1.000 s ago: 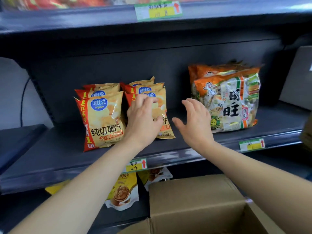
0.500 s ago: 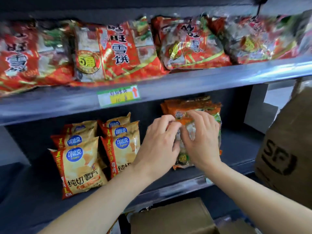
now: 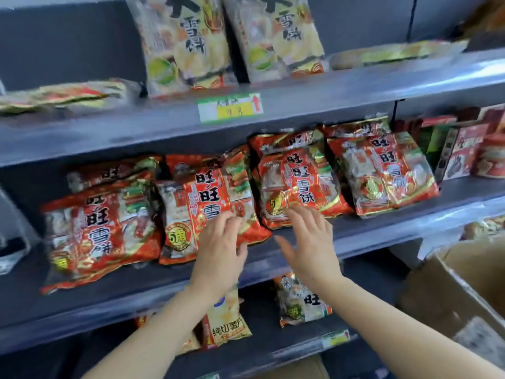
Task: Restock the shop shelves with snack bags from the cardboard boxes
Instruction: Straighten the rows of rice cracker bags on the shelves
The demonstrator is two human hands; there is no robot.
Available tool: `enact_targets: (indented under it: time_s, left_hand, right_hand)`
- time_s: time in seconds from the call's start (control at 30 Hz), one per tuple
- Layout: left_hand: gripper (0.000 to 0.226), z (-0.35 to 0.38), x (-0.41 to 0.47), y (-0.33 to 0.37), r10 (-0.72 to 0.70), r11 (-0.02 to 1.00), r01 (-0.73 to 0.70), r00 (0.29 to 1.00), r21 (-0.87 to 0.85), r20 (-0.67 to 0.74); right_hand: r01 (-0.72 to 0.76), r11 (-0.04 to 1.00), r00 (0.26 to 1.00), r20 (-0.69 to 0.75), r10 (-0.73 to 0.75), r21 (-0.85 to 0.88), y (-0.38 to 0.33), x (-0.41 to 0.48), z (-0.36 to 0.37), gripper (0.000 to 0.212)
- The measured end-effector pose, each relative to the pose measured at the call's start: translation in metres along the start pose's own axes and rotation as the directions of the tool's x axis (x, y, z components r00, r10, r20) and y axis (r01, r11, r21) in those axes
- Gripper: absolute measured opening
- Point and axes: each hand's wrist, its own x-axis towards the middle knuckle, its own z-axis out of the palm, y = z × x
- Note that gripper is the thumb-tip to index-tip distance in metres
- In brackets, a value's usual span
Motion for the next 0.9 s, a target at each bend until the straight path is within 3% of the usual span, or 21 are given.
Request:
enact_targets:
  time_s: [0.1, 0.3, 0.43, 0.5, 0.57, 0.63, 0.77, 0.9]
  left_hand:
    - [0.047, -0.026, 0.014, -0.005, -0.122, 0.988, 0.11, 0.985, 0.108, 0.119]
    - [0.052, -0.055, 0.034, -0.024, -0.276, 0.936, 0.2, 0.929, 0.291, 0.247]
    - [0.053, -0.046, 0.037, -0.04, -0.301, 0.927, 0.193, 0.894, 0.321, 0.331]
    - [0.055, -0.036, 0.036, -0.052, -0.33, 0.934, 0.231, 0.851, 0.274, 0.407]
    - [0.062, -0.024, 0.034, -0.066, -0.352, 0.935, 0.277, 0.804, 0.222, 0.48]
    - [0.07, -0.012, 0.035, -0.081, -0.361, 0.932, 0.319, 0.788, 0.172, 0.499]
    - [0.076, 0.006, 0.052, -0.105, -0.334, 0.938, 0.334, 0.815, 0.087, 0.473]
    - [0.078, 0.019, 0.068, -0.119, -0.32, 0.943, 0.322, 0.817, 0.08, 0.479]
  right_hand:
    - [-0.031, 1.0, 0.978, 0.208, 0.03, 0.004, -0.025, 0.025, -0.008, 0.049]
    - [0.094, 0.994, 0.847, 0.521, -0.108, 0.054, -0.055, 0.065, 0.0, 0.051]
    - [0.06, 0.998, 0.674, 0.738, -0.042, 0.002, -0.059, 0.085, 0.022, 0.049]
    - [0.121, 0.993, 0.564, 0.823, -0.064, -0.006, -0.062, 0.085, 0.043, 0.043]
    - [0.108, 0.994, 0.518, 0.854, -0.053, -0.004, -0.064, 0.079, 0.061, 0.043]
    - [0.02, 1.0, 0.525, 0.851, -0.008, -0.003, -0.065, 0.077, 0.073, 0.047]
    - [-0.226, 0.974, 0.485, 0.862, 0.145, -0.037, -0.063, 0.085, 0.096, 0.069]
    - [-0.286, 0.955, 0.434, 0.877, 0.204, -0.08, -0.059, 0.09, 0.112, 0.082]
